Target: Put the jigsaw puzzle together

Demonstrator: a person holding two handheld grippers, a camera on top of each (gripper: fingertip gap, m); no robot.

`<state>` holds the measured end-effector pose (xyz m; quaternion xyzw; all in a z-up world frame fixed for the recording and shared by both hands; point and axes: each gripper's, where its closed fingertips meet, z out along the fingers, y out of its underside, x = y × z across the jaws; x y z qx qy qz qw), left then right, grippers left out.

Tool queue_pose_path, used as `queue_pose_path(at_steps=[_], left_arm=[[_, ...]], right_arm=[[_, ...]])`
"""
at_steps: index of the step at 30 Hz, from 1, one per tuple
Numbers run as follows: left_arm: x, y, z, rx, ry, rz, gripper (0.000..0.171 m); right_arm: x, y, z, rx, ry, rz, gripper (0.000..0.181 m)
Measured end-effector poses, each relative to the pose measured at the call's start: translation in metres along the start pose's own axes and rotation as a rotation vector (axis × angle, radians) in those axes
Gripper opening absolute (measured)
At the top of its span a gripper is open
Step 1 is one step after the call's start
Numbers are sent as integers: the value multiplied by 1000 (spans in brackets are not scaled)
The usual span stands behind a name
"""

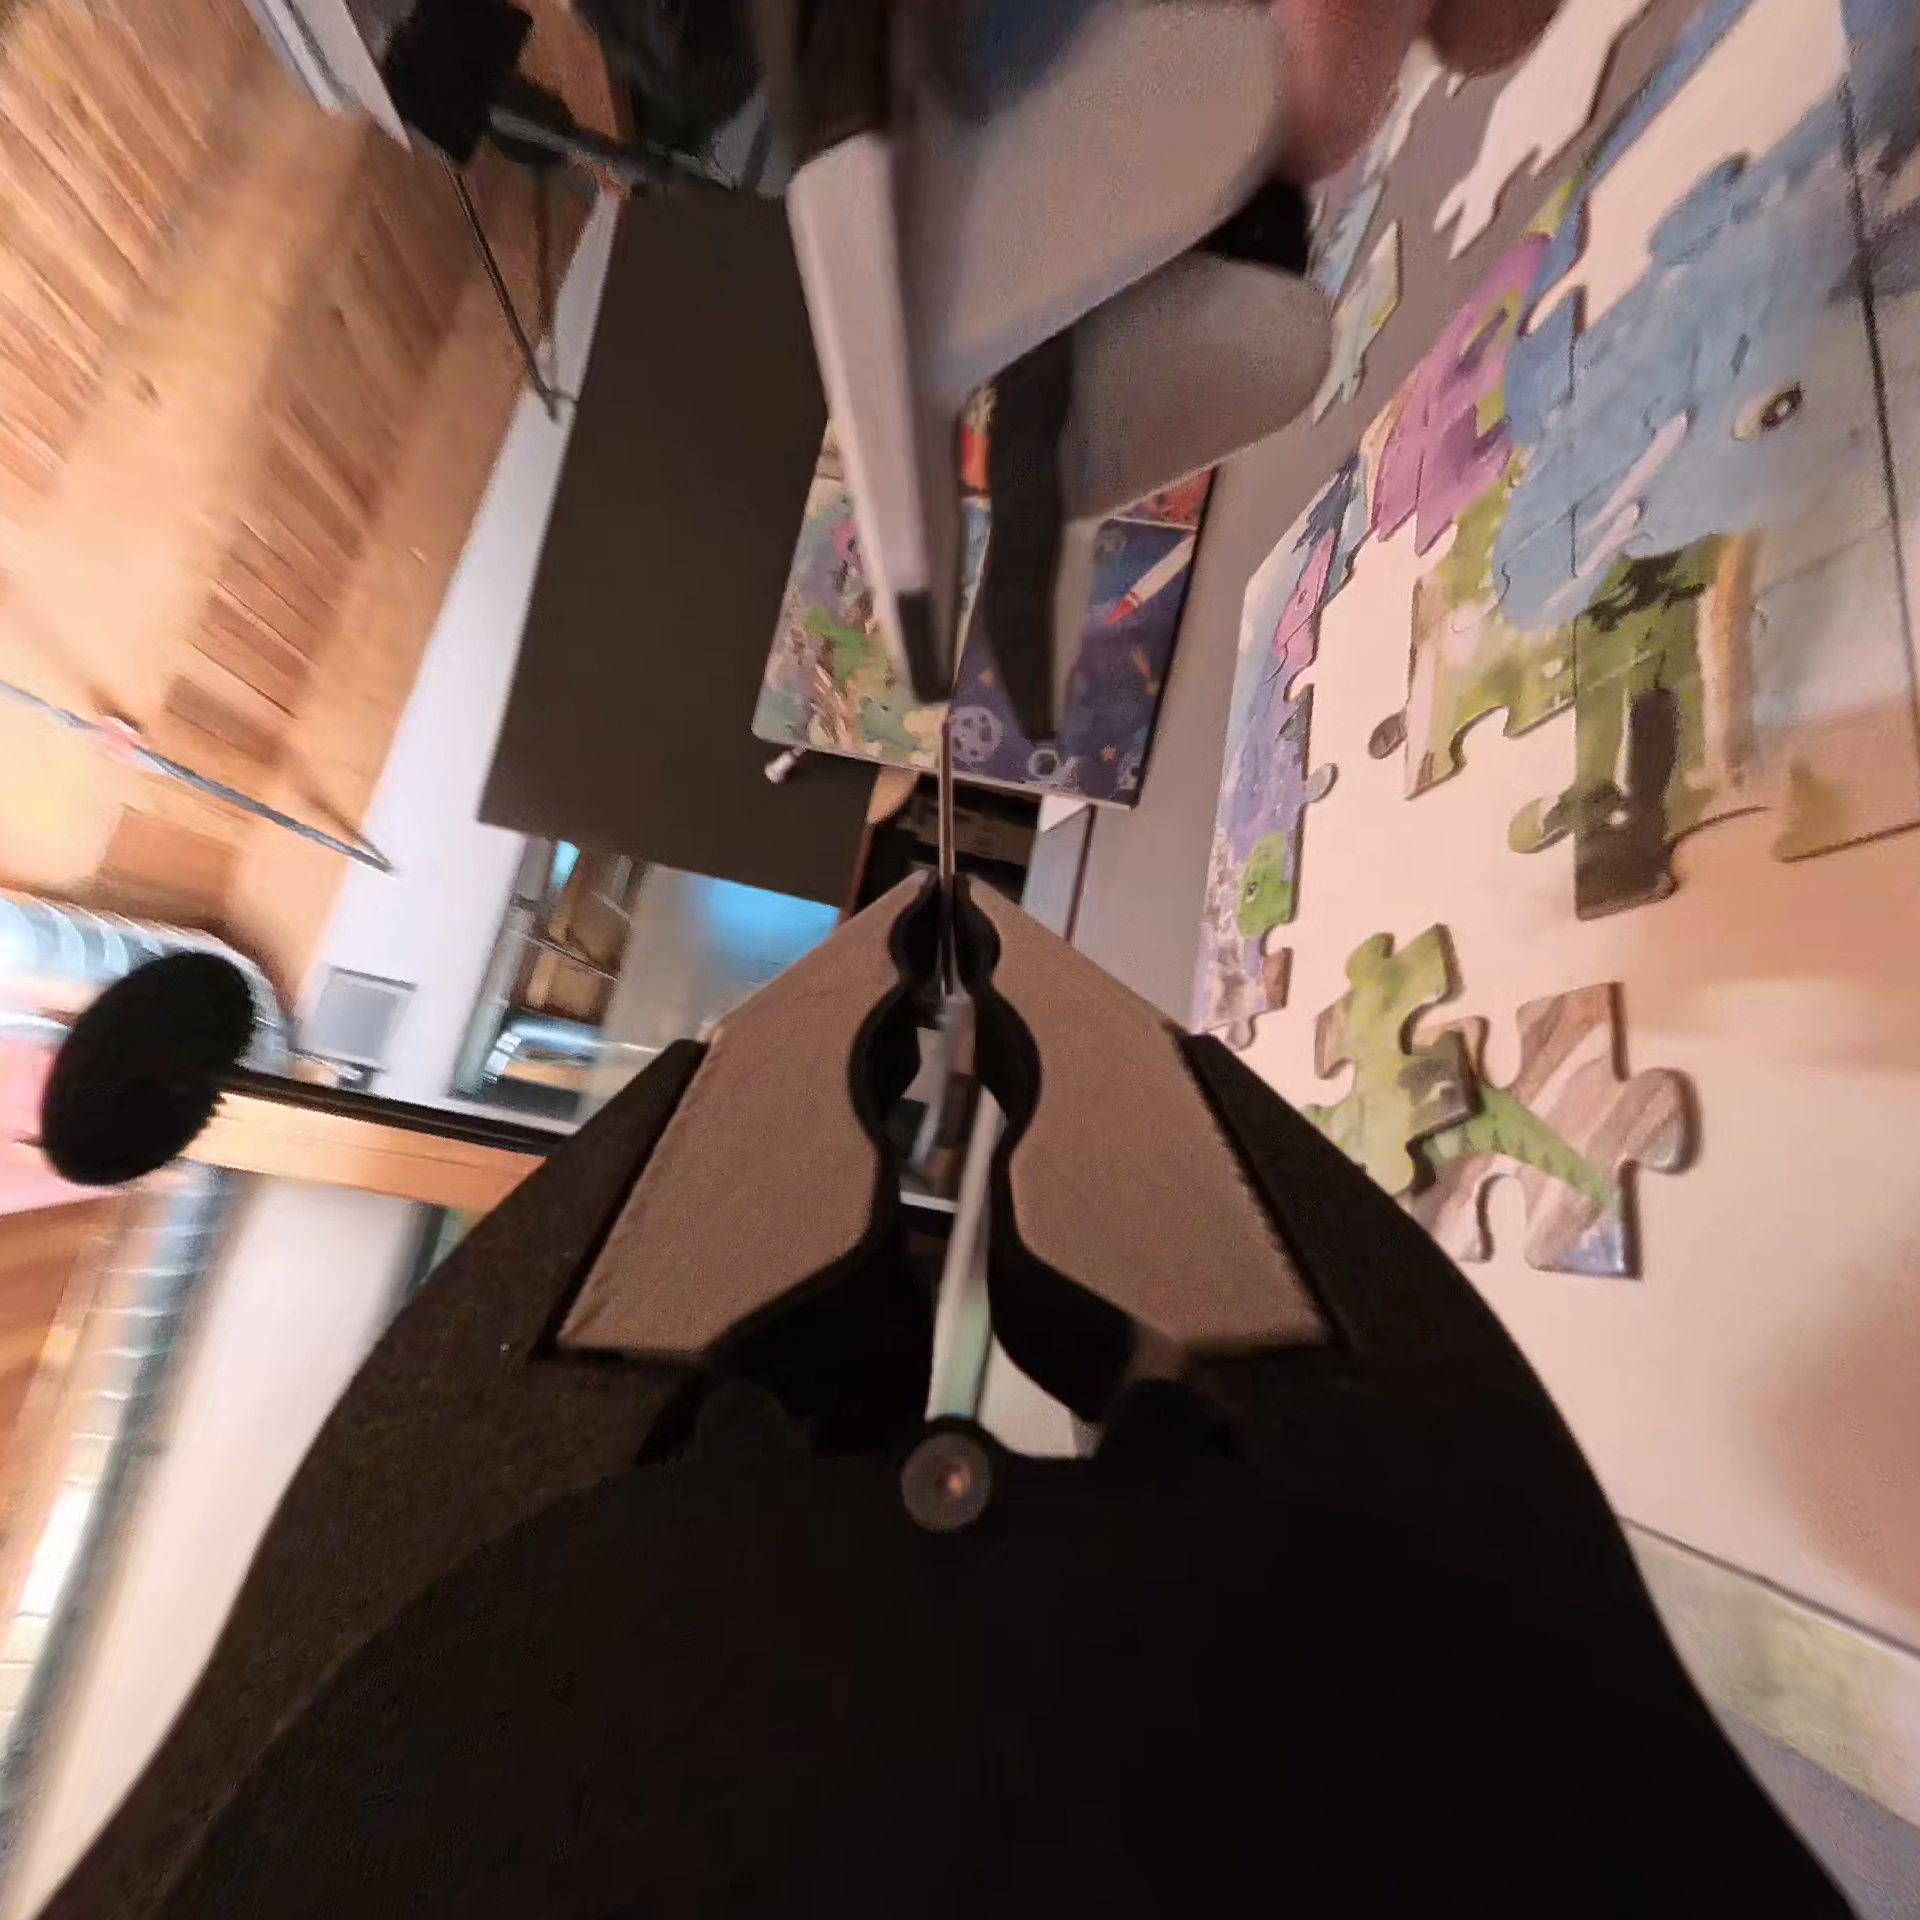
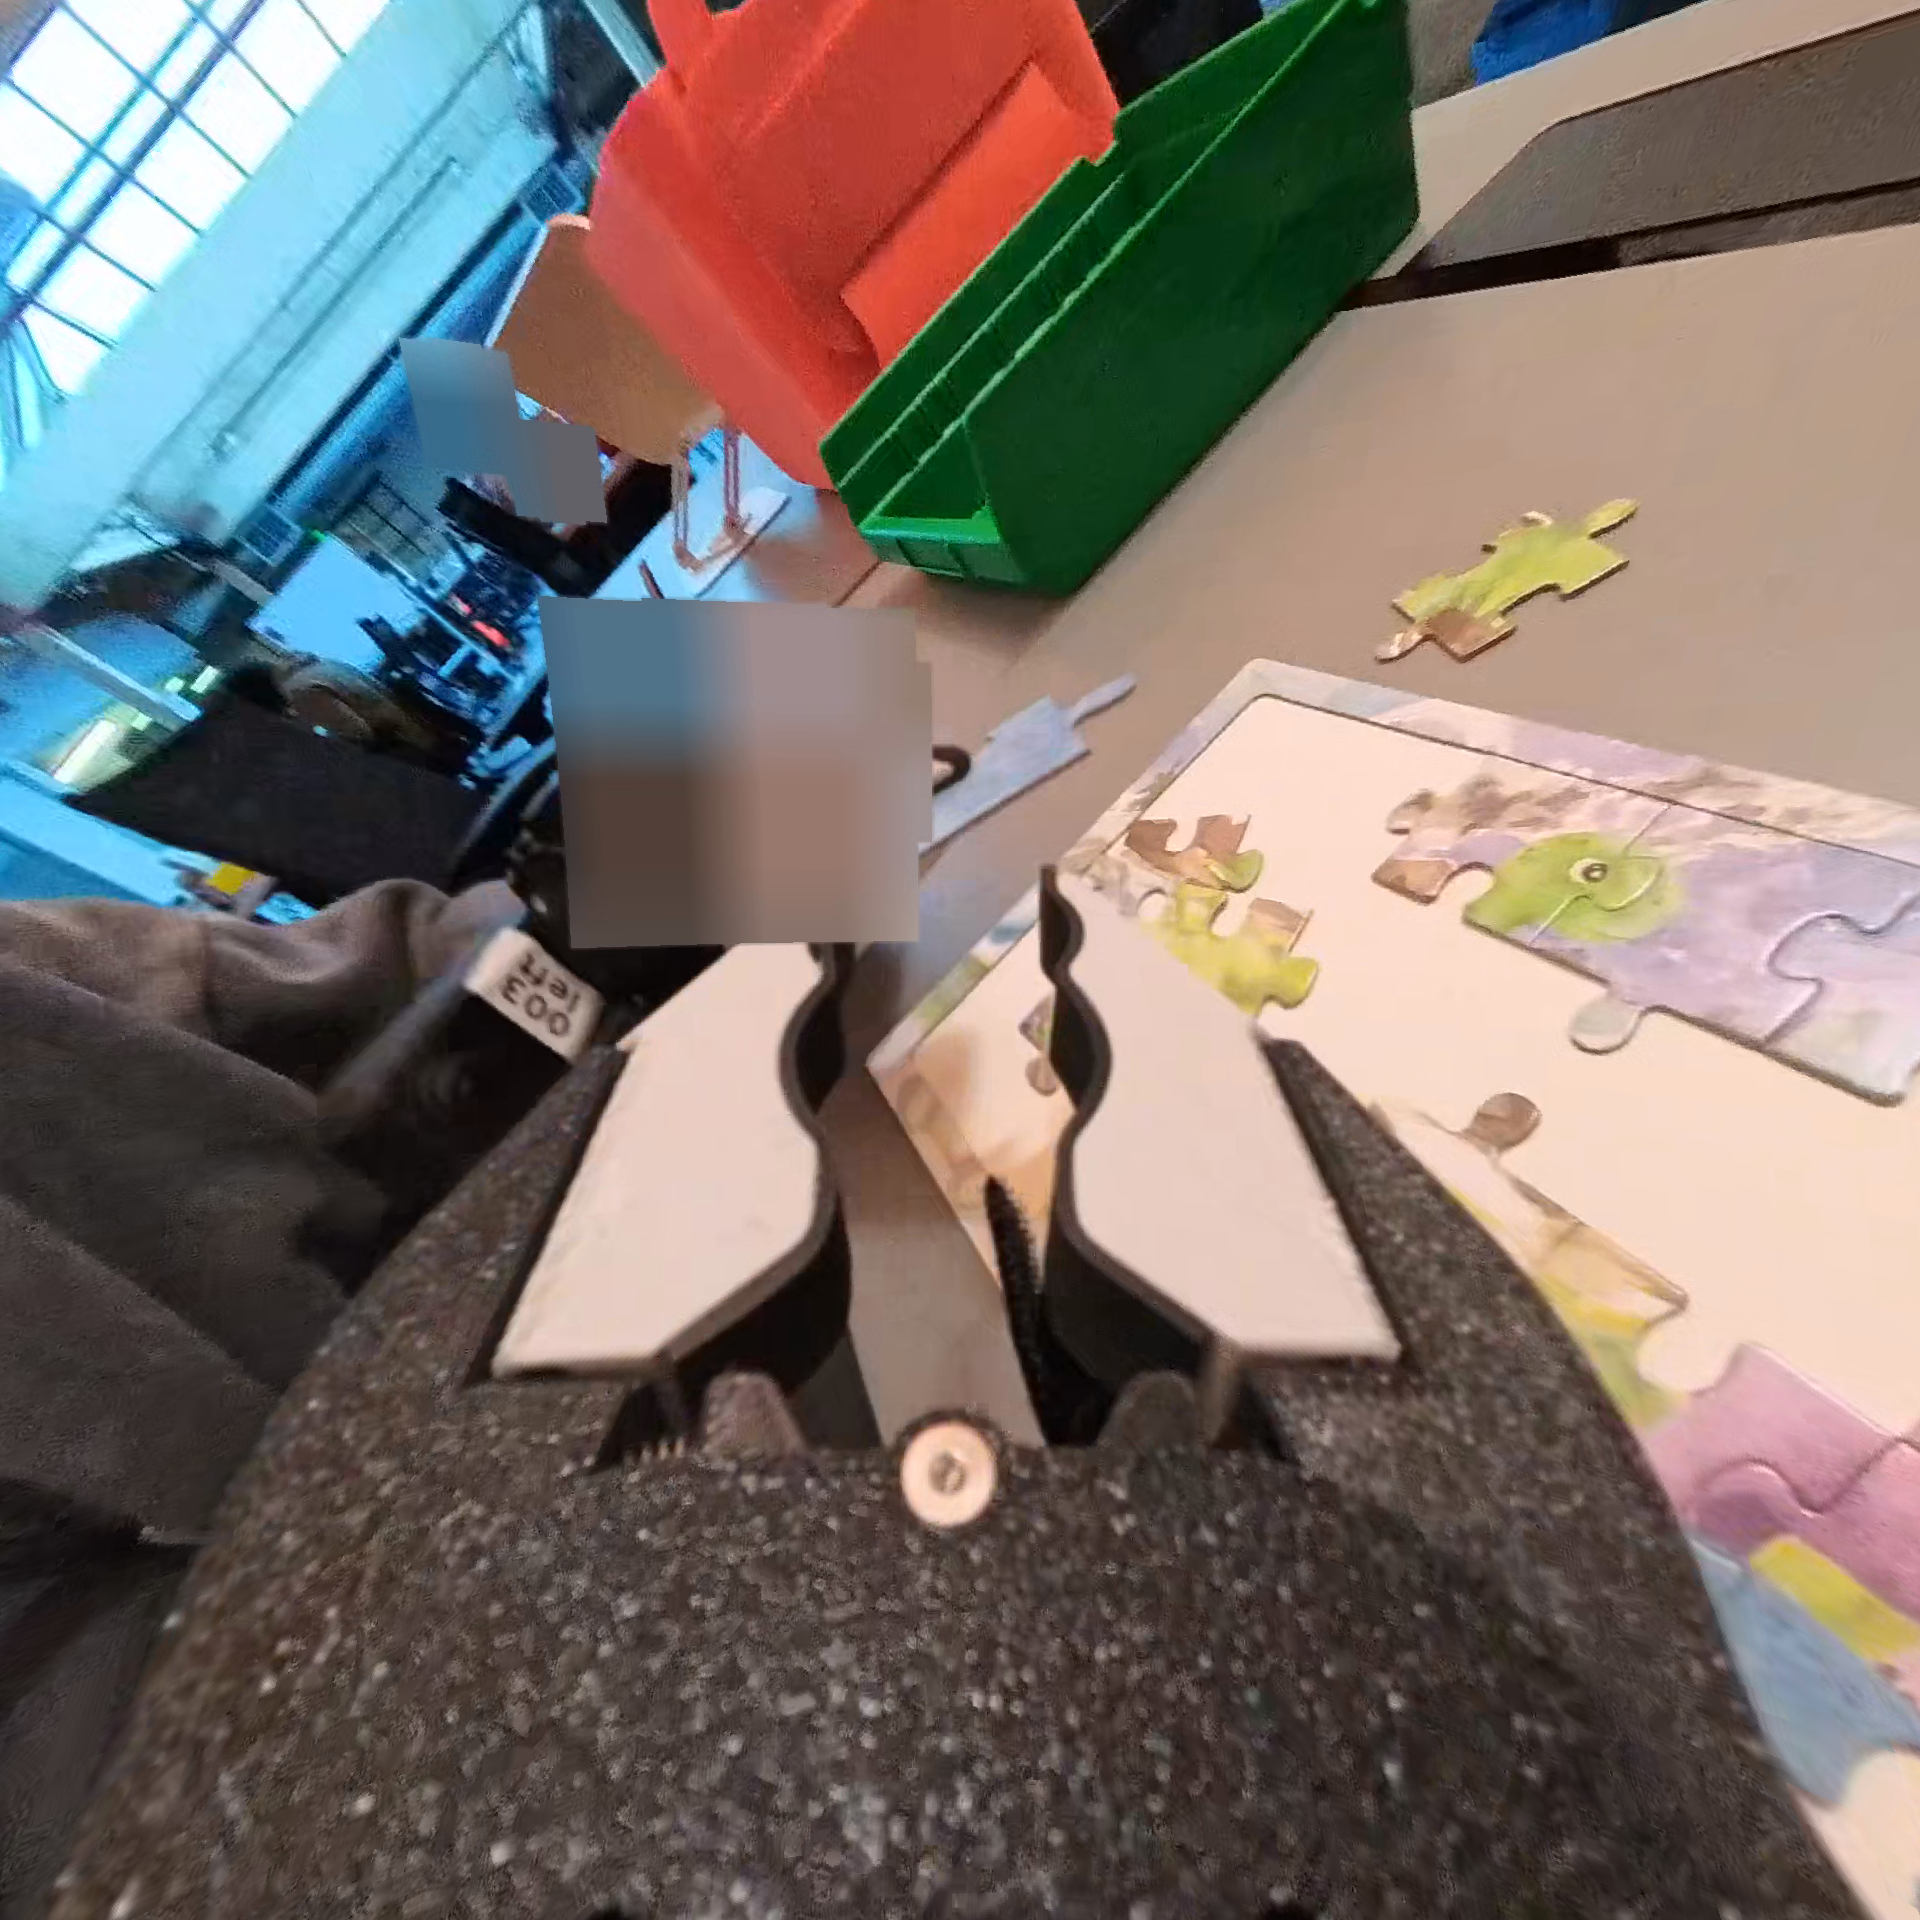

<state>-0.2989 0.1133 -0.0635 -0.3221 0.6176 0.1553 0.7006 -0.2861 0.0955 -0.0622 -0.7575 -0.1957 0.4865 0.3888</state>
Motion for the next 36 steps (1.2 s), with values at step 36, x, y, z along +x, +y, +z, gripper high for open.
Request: queue_pose_path(at_steps=[36], left_arm=[[55,144,10,-506,456,-864,0]], right_arm=[[96,97,-126,-643,222,277,15]])
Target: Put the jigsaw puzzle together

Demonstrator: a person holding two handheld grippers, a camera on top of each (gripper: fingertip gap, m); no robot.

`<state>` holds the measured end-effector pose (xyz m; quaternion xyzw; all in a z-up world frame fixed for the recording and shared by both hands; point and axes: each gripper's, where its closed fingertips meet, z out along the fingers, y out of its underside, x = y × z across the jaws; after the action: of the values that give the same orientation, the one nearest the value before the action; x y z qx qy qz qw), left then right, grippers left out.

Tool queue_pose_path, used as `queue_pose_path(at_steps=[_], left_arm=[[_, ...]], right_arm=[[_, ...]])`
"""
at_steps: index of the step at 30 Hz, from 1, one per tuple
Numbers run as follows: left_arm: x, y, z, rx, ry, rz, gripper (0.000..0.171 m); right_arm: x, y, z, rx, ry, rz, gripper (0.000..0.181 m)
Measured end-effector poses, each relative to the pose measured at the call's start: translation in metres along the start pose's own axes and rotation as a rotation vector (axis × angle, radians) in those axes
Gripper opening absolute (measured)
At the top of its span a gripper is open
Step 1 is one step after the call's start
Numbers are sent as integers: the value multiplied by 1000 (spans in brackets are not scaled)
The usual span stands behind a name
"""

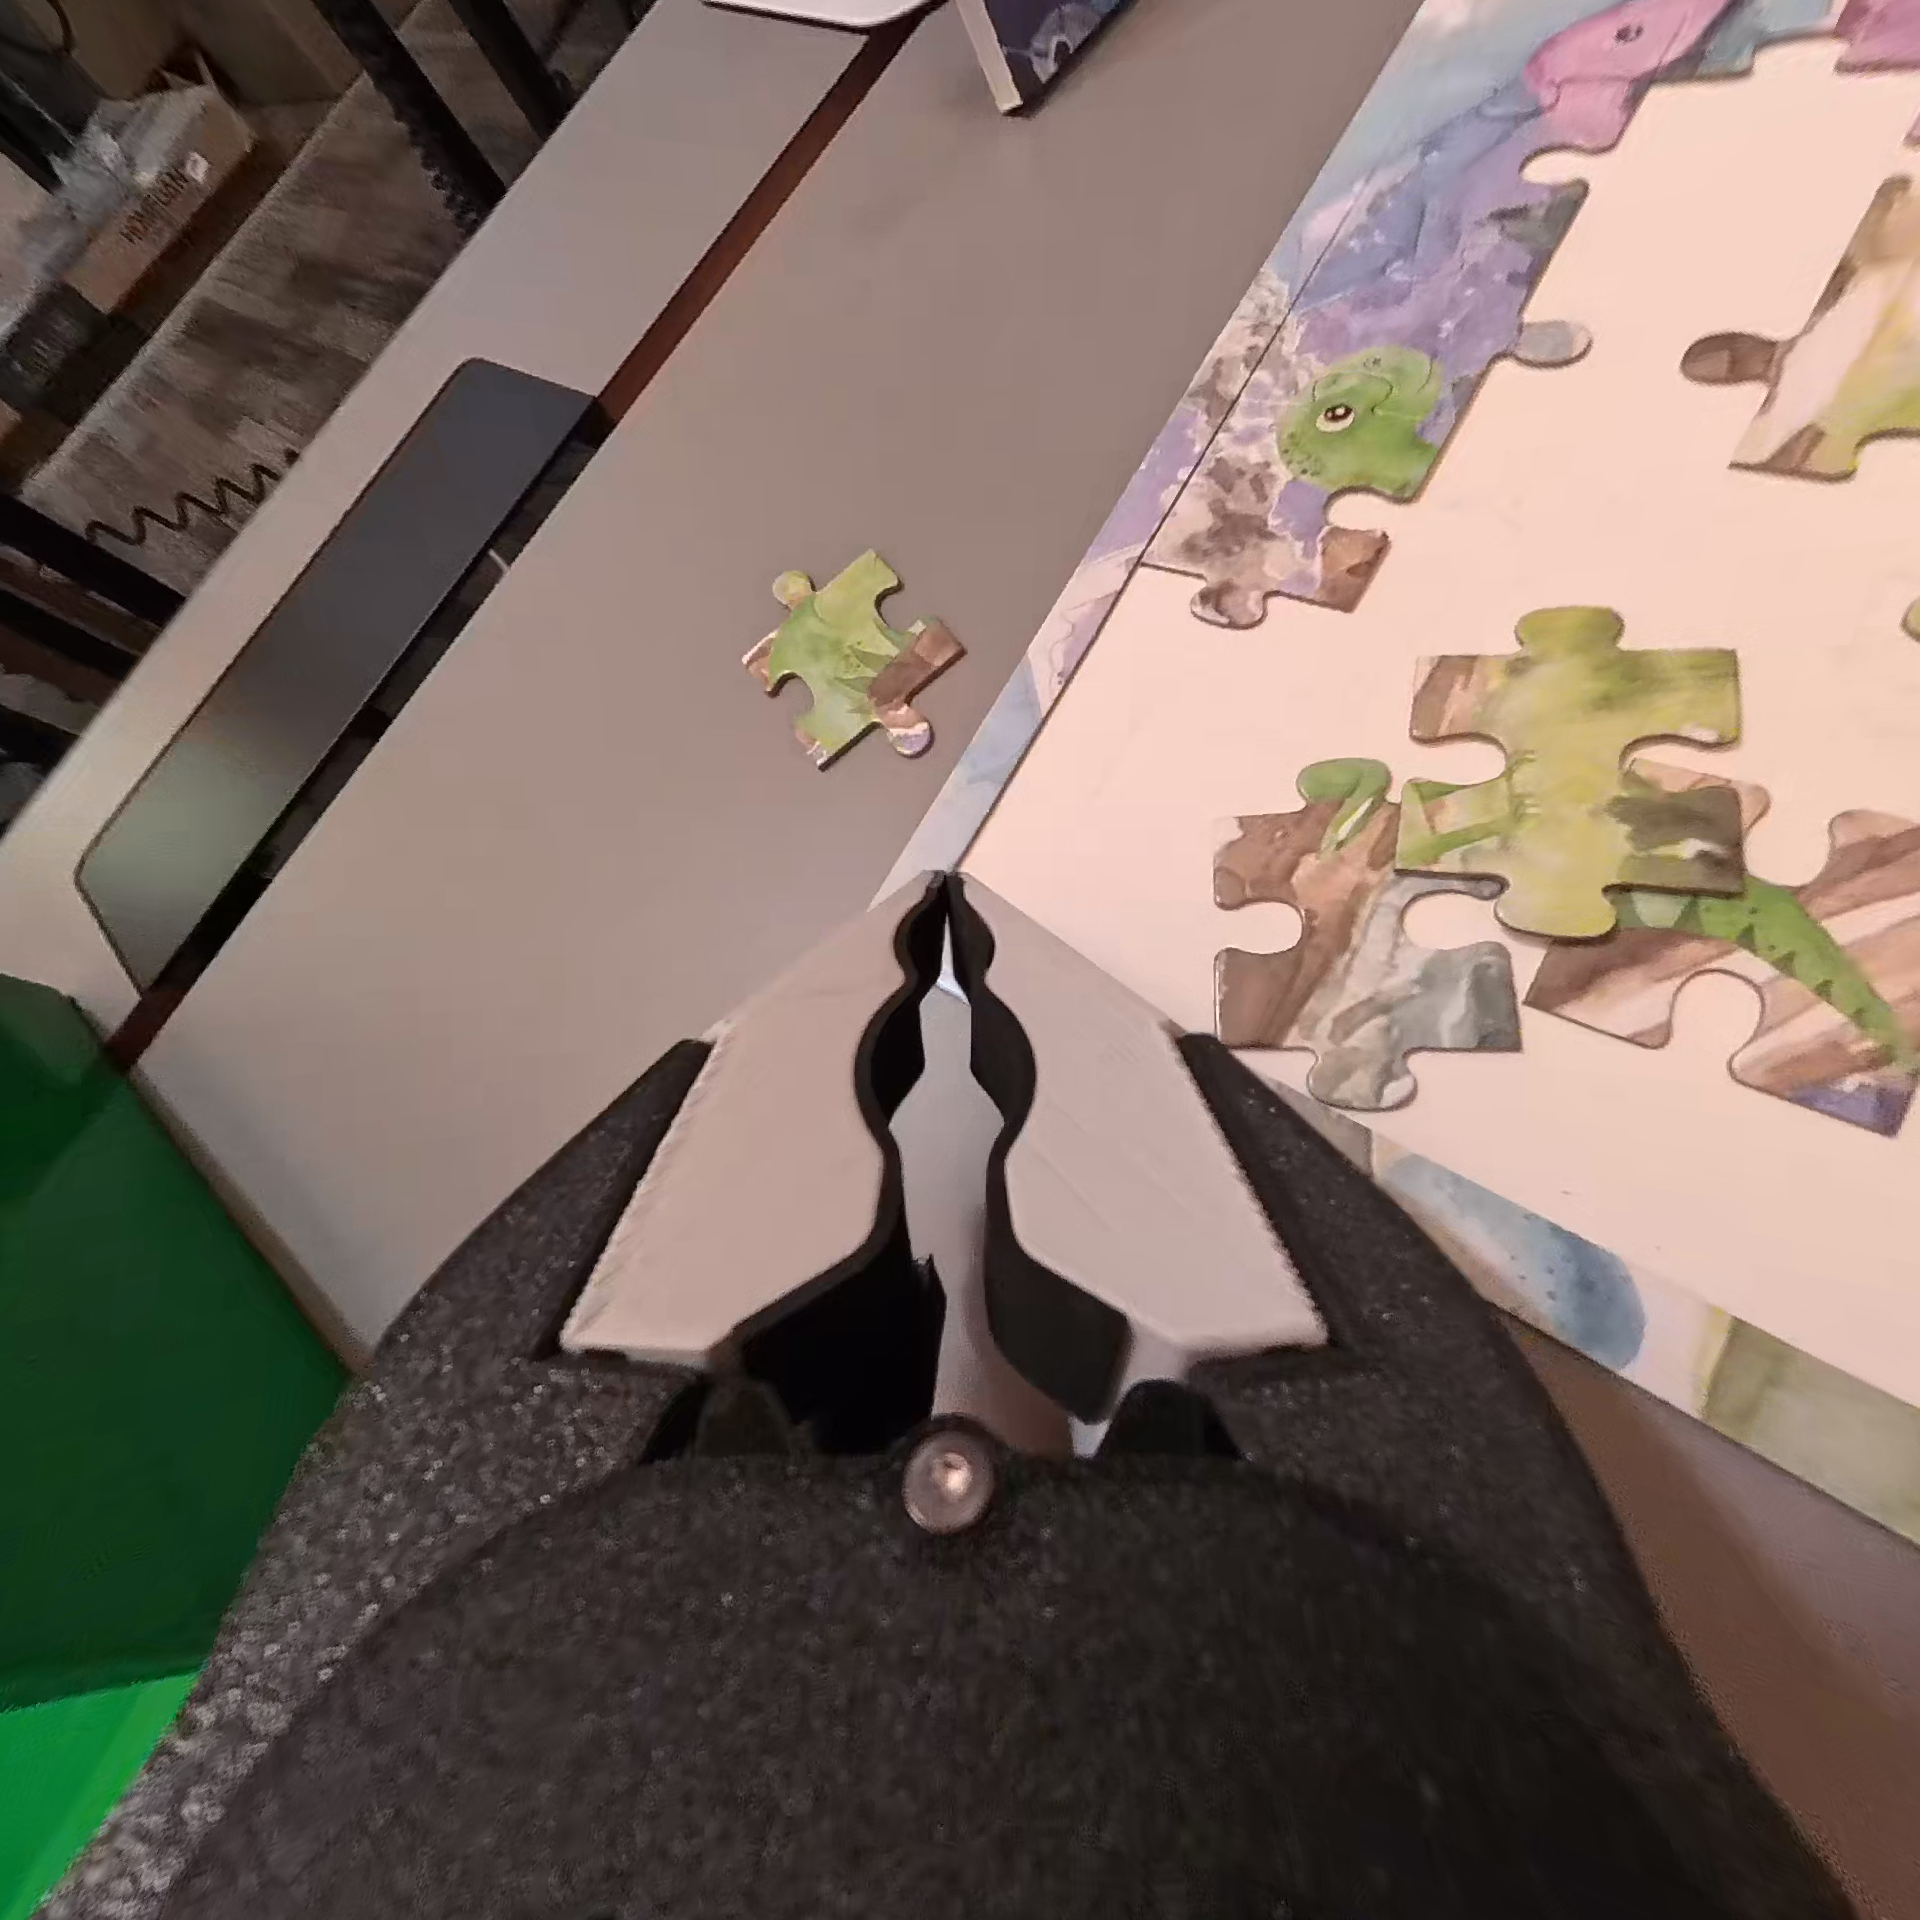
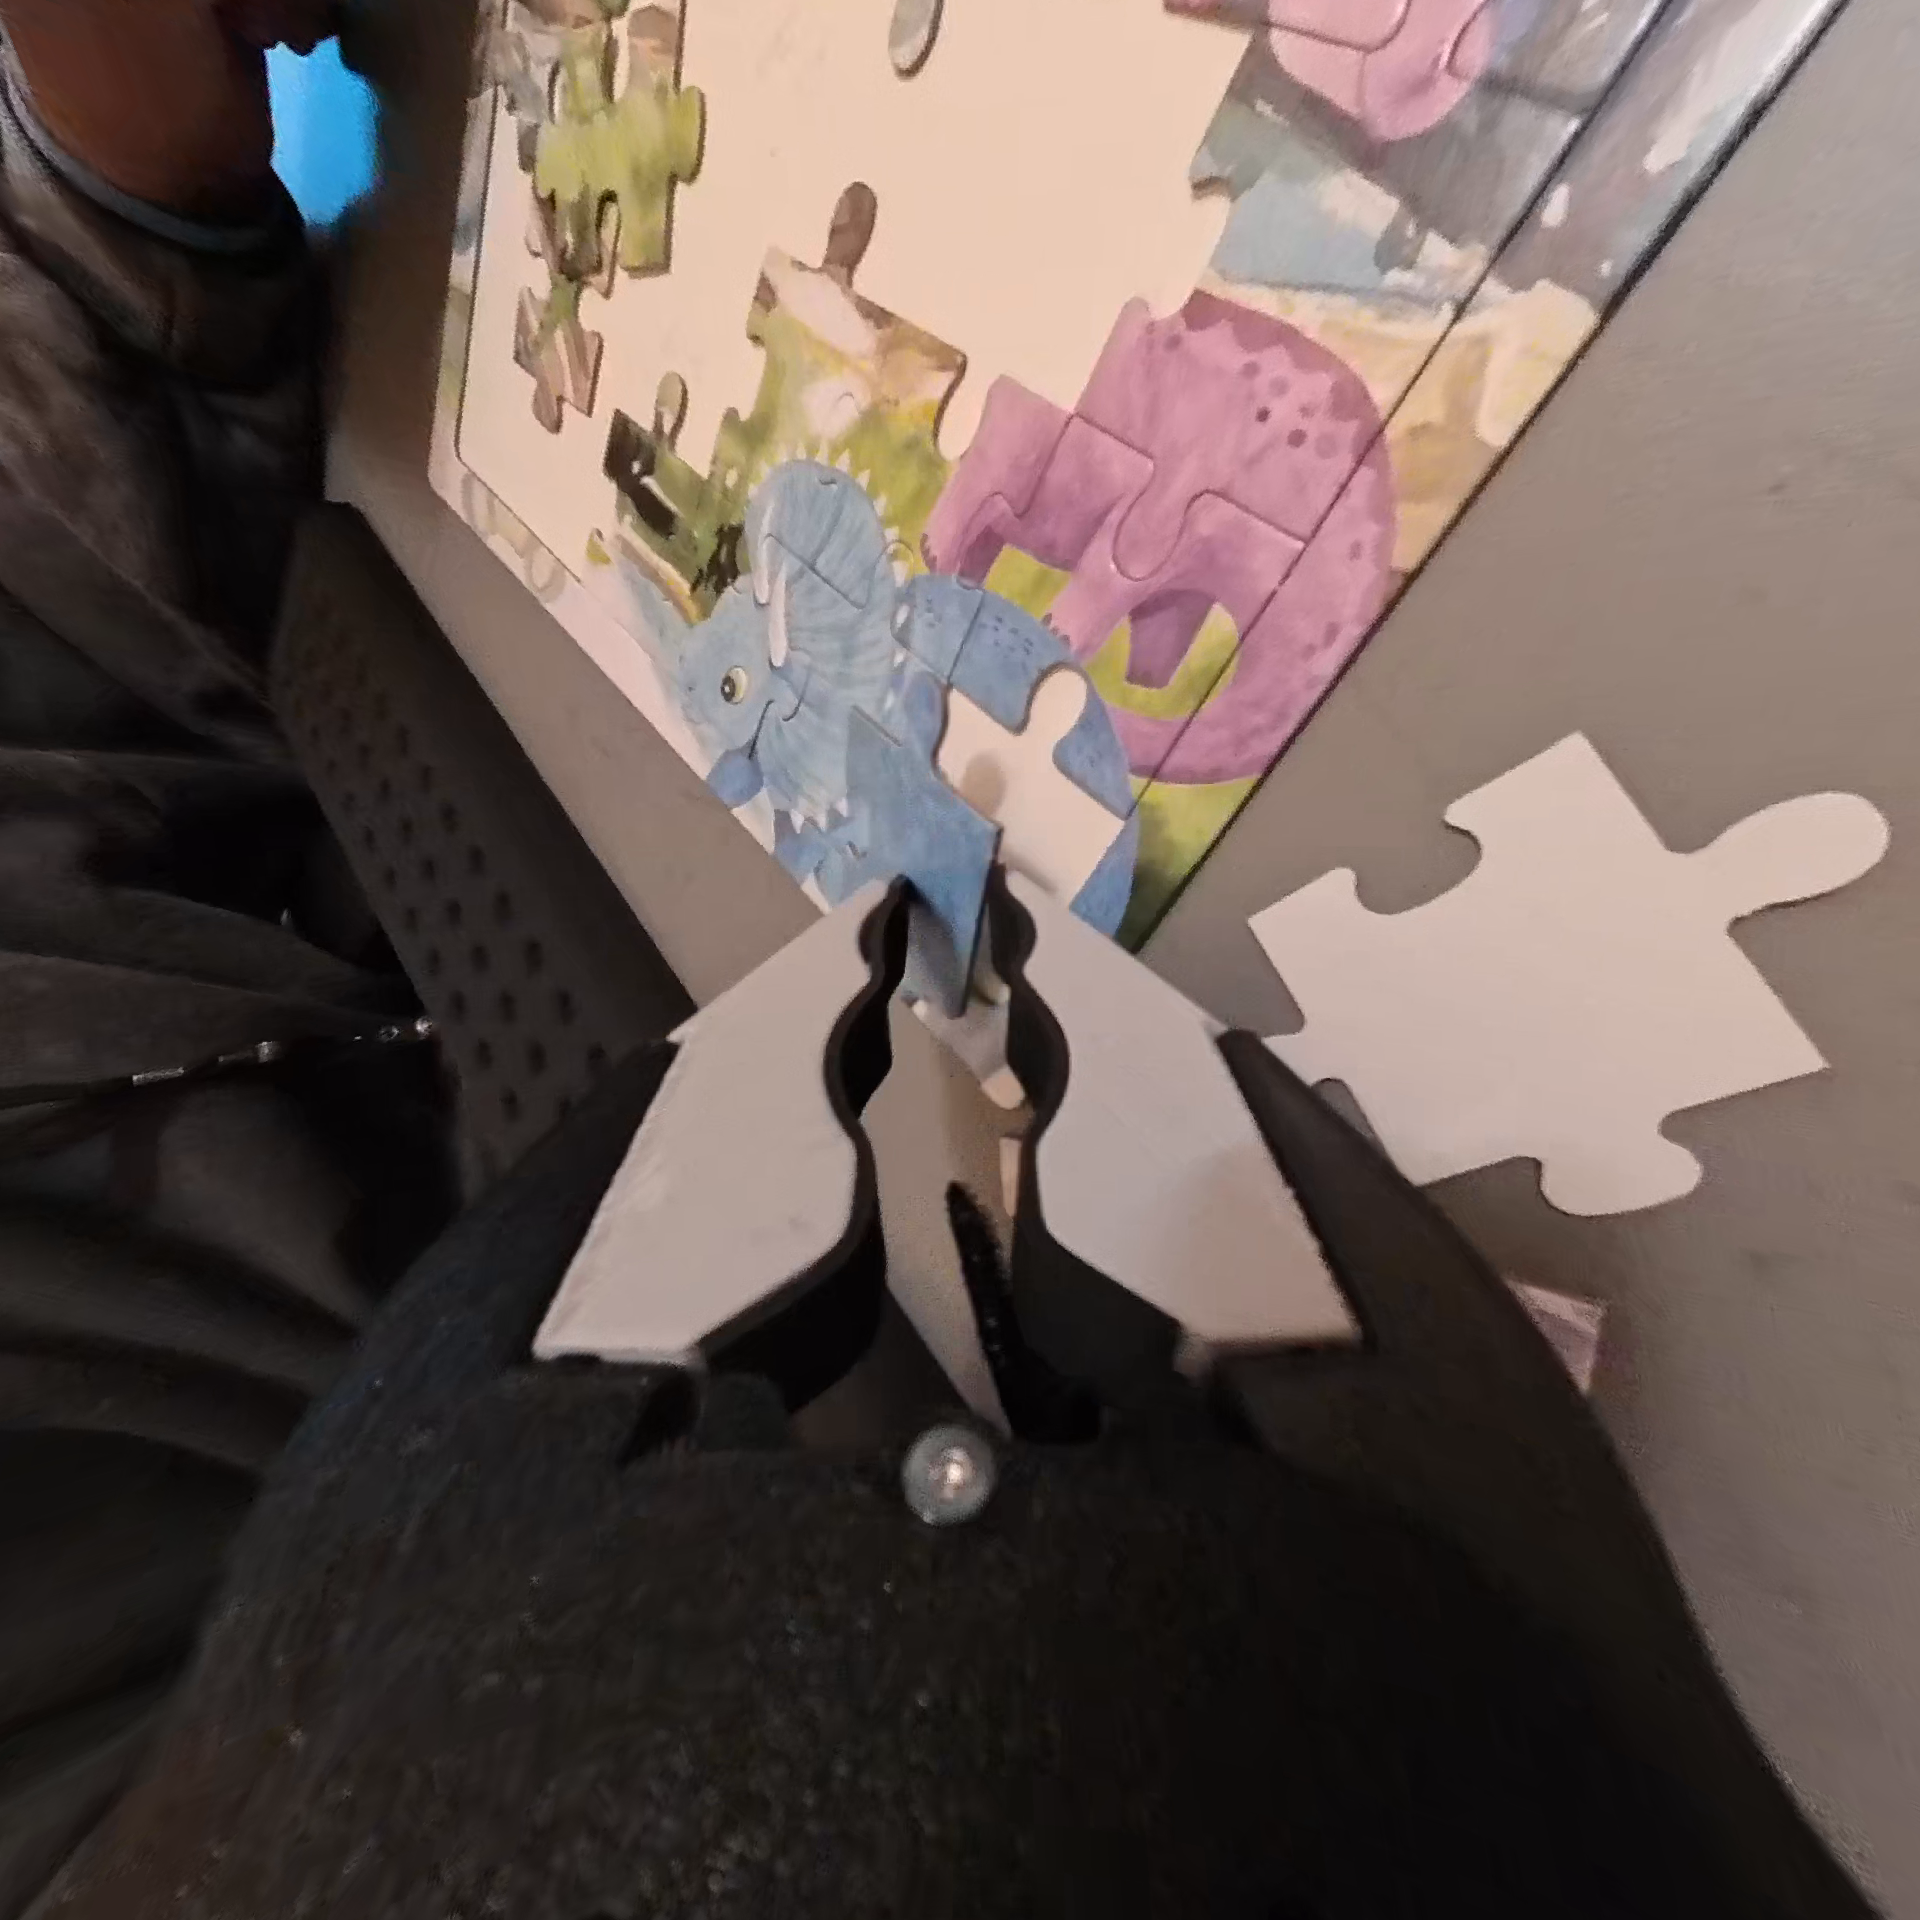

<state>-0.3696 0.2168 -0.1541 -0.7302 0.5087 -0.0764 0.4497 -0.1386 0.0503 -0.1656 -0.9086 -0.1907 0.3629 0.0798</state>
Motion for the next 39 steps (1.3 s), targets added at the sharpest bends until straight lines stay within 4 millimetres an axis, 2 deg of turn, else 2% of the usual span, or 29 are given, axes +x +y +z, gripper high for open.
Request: queue_pose_path(at_steps=[5,11,13,14,16,19,24,27,31,33,35,39], left_arm=[[7,4,4,-37,-37,120,0],[10,4,5,-43,-45,151,0],[10,4,5,-43,-47,151,0],[9,4,5,-43,-47,149,0],[10,5,5,-47,-44,147,0],[10,7,6,-60,-41,154,0],[13,10,7,-73,-28,147,0],[13,10,7,-74,-18,132,0],[13,10,7,-74,-24,142,0],[13,10,7,-74,-25,143,0],[13,10,7,-75,-26,144,0],[13,10,7,-75,-30,152,0]], right_arm=[[7,-2,-6,18,95,8,17],[13,-6,-21,62,304,-41,34],[20,-7,-30,76,435,-90,29],[20,-8,-33,90,486,-142,18],[12,-3,-25,91,514,-237,0],[9,4,-11,71,574,-316,0],[5,2,-1,72,598,-315,0],[2,-5,-7,78,608,-327,0],[-12,-31,-12,157,620,-396,0],[-9,-32,-3,123,637,-422,0],[0,-24,5,62,664,-419,0],[4,-18,5,70,653,-368,0]])
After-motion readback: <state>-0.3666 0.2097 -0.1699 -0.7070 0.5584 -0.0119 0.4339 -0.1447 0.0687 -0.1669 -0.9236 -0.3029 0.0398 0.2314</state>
